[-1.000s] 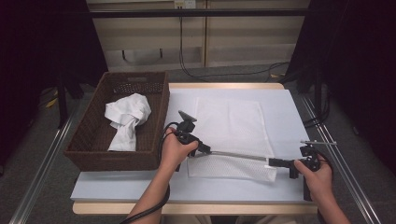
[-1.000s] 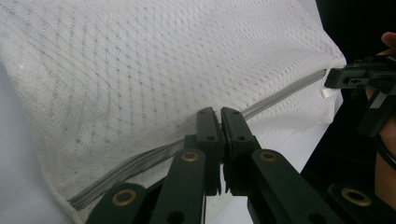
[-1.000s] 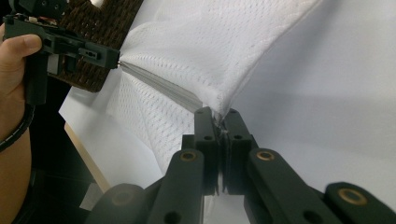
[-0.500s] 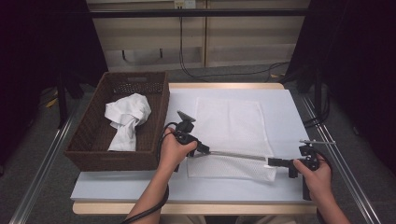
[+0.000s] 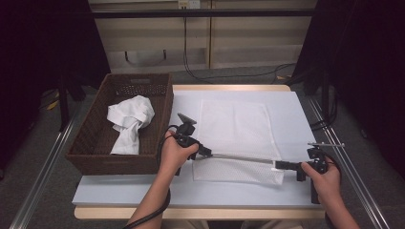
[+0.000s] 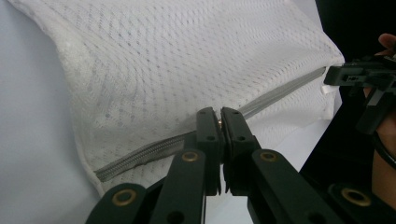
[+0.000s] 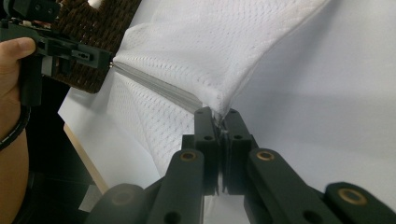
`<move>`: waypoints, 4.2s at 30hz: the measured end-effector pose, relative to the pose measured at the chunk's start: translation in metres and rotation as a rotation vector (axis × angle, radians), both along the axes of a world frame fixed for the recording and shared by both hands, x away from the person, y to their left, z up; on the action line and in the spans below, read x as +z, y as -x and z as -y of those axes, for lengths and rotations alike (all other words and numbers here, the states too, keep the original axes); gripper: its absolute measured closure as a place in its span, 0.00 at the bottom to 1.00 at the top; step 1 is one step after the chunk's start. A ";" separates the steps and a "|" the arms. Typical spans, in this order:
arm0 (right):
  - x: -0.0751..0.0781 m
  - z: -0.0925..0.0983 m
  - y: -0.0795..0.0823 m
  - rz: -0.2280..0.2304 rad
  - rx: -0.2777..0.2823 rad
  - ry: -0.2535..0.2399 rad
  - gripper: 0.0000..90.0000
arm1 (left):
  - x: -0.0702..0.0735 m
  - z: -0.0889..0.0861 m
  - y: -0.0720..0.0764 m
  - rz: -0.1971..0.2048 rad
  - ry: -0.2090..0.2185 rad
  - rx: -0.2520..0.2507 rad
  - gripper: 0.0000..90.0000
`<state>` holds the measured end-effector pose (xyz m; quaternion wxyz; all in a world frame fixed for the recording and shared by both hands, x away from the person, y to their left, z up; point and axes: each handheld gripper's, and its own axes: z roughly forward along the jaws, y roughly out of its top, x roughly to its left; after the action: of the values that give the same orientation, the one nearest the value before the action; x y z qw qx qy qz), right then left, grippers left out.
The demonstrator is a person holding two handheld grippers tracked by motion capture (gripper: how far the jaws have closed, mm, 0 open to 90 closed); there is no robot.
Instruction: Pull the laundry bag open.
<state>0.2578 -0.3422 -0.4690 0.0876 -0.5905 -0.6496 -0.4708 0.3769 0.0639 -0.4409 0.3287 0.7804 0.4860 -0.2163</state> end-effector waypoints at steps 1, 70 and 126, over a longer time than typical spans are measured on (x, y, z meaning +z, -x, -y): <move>0.000 0.000 0.000 0.000 0.002 0.004 0.97 | 0.000 0.000 0.000 0.000 -0.005 0.005 0.97; -0.001 0.030 -0.001 -0.020 -0.051 0.011 0.97 | 0.007 -0.010 0.004 0.019 -0.037 0.037 0.97; 0.022 -0.037 -0.016 0.261 0.202 0.289 0.53 | 0.004 -0.008 0.015 0.016 -0.092 0.041 0.96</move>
<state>0.2736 -0.3048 -0.4473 -0.0361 -0.4626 -0.7721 -0.4343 0.3618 0.0721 -0.4373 0.3007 0.7863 0.5087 -0.1804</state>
